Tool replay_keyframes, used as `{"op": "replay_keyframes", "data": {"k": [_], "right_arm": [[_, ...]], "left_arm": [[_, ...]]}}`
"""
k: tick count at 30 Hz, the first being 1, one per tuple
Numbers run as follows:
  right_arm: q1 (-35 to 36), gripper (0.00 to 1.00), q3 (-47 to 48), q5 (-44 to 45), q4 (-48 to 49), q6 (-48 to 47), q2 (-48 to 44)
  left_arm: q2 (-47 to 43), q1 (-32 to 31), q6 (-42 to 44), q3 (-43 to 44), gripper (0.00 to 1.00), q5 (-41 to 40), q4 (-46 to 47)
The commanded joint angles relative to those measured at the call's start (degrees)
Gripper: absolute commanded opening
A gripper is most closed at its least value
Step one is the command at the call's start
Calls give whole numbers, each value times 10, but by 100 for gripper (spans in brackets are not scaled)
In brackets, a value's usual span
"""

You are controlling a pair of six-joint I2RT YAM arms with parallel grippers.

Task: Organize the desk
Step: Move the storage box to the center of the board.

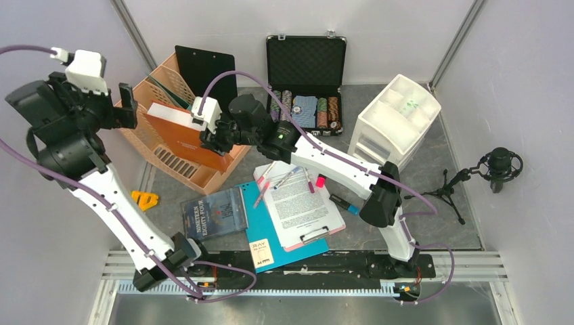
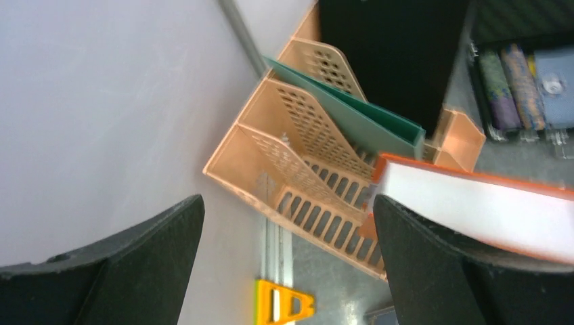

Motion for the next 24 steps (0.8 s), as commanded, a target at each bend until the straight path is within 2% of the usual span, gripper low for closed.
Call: {"op": "replay_keyframes", "data": {"k": [1,3,5,6,9,11,15,18,24], "right_arm": [[2,0,15,-7,26,-17,-16],[2,0,9,-10,24,-20,-21],[2,0,2,-13,22,-20,-25],[3,0,-2,-15,21,-21,-28],[2,0,-15,-19,18,-23,-35],[2,0,-23,-19,14,-25,-39],[0,0,-48,-17,14,-29,-51],[-8,0,-67,-19,13,-28,-61],[-29,0,-122,-45,36,-28,-91]], "left_arm": [[79,2,238,158,100,170,-245],[123,1,363,251,100,209,-359],[144,-9,392,292,100,217,-390],[141,-23,423,287,100,209,-390],[105,-127,510,217,100,130,-390],[95,-179,502,200,100,125,-390],[94,-231,483,199,100,138,-389],[84,-247,484,184,100,133,-390],[20,-261,576,58,100,155,-389]]}}
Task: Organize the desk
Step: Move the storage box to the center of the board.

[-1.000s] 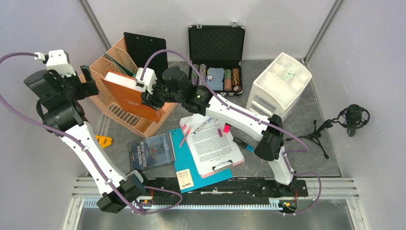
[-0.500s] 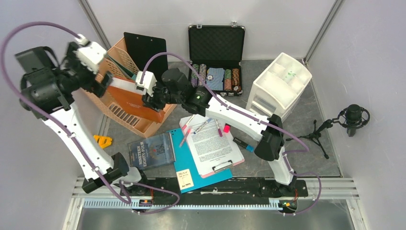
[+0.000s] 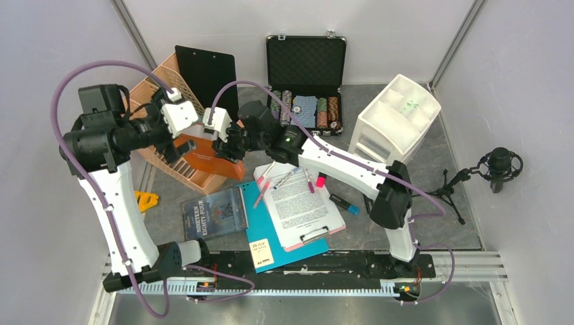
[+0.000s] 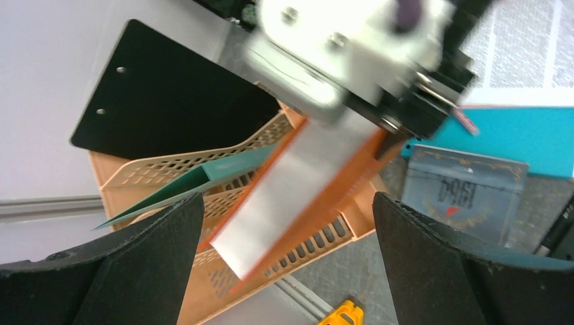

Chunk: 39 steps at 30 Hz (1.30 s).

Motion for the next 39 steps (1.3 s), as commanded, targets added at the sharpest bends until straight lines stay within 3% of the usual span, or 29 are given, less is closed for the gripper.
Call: {"op": "replay_keyframes", "data": {"k": [1,5,10,13,18,22,27,32,39], "right_arm": [[-16,0,-26,-24,40,-10,-53],[-18,0,-55,-35,48,-12,-73],[-39,0,-47,-37,61,37,-80],[-48,0,-17,-40,62,57,-70],[-49,0,22,-57,79,103,-41],[-49,0,53,-60,84,117,-15],[-59,0,51,-40,70,107,-24],[-81,0,-12,-35,67,91,-69],[-98,0,-94,-55,60,68,-131]], "left_arm": [[-31,-8,85,-55,100,24,-55],[-24,-8,66,-43,100,47,-44],[-74,-8,-103,-86,100,21,128],[-117,-8,-220,-134,100,-63,258],[-135,-6,-372,-170,100,-254,356],[-170,-6,-431,-222,100,-321,398],[-159,0,-488,-271,98,-470,438],[-138,41,-502,-346,95,-487,528],[-43,87,-526,-333,95,-500,614]]}}
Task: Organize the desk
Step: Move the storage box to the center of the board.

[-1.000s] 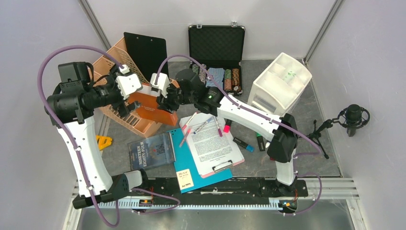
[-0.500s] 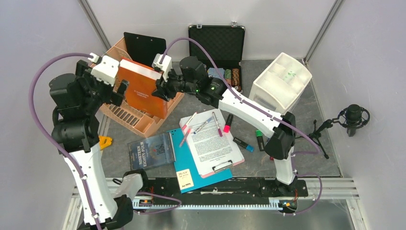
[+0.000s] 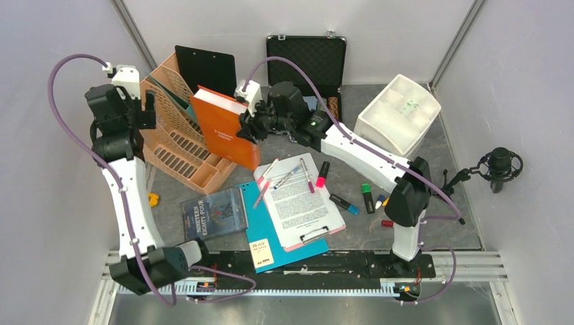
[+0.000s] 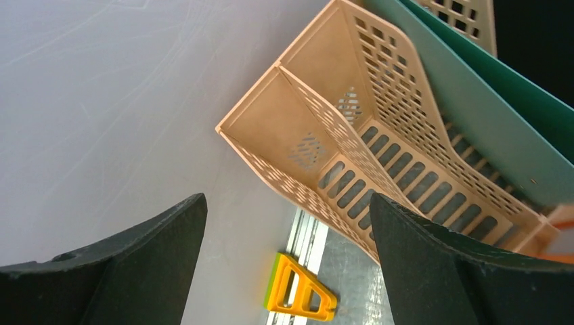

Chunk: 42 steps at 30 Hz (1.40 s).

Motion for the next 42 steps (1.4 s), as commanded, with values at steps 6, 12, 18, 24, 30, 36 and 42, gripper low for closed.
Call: {"op": "replay_keyframes", "data": {"k": [6,12,18,24,30,36,42], "right_arm": [[-18,0,-71,-32,14,-26,-99],[-21,0,-108,-34,1,-33,-123],[-21,0,-130,-34,-7,-33,-134],[-22,0,-152,-36,-6,-28,-142],[-23,0,-168,-30,-4,-30,-150],[-25,0,-180,-30,-5,-31,-152],[-29,0,-192,-31,-1,-32,-153]], "left_arm": [[103,49,-55,40,94,-19,120],[140,78,-33,56,95,21,125],[153,81,-5,56,95,21,129],[120,85,-30,-17,91,13,192],[82,87,-85,-126,89,-8,289],[90,93,-121,-167,91,-29,351],[116,98,-143,-167,92,-38,361]]}}
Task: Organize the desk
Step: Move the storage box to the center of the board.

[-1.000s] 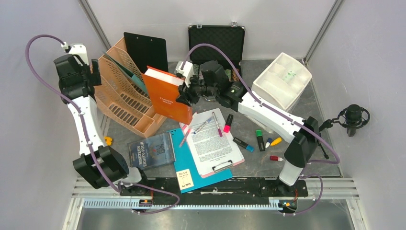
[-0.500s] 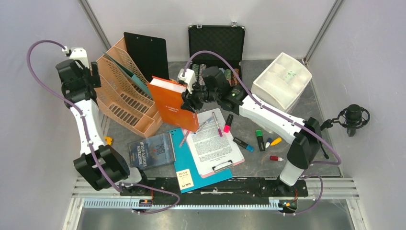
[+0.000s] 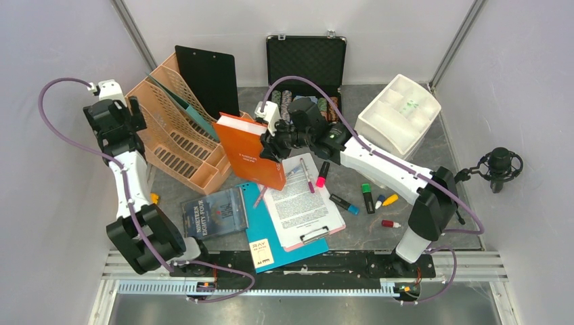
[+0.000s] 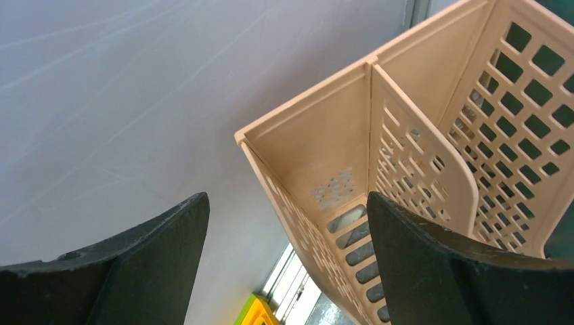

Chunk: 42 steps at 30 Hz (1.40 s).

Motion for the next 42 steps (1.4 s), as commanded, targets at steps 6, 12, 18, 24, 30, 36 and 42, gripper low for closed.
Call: {"op": "replay_keyframes", "data": {"k": [6,12,18,24,30,36,42], "right_arm": [[-9,0,-8,-9,34,-5,-29],[-12,0,-20,-11,34,-5,-34],[-17,0,-35,-13,38,-5,-40],[-20,0,-39,-20,40,-2,-37],[-23,0,-33,-21,33,-6,-37],[-34,0,26,-21,4,-13,-27],[-47,0,64,-13,-2,-24,-21]], "left_arm": [[38,14,-76,0,93,-1,91],[68,32,-104,24,93,58,82],[89,61,-90,34,93,174,69],[119,77,-51,48,94,279,47],[109,81,-29,32,91,341,28],[69,81,-6,-6,90,362,-5],[29,81,-20,-53,88,355,-26]]}}
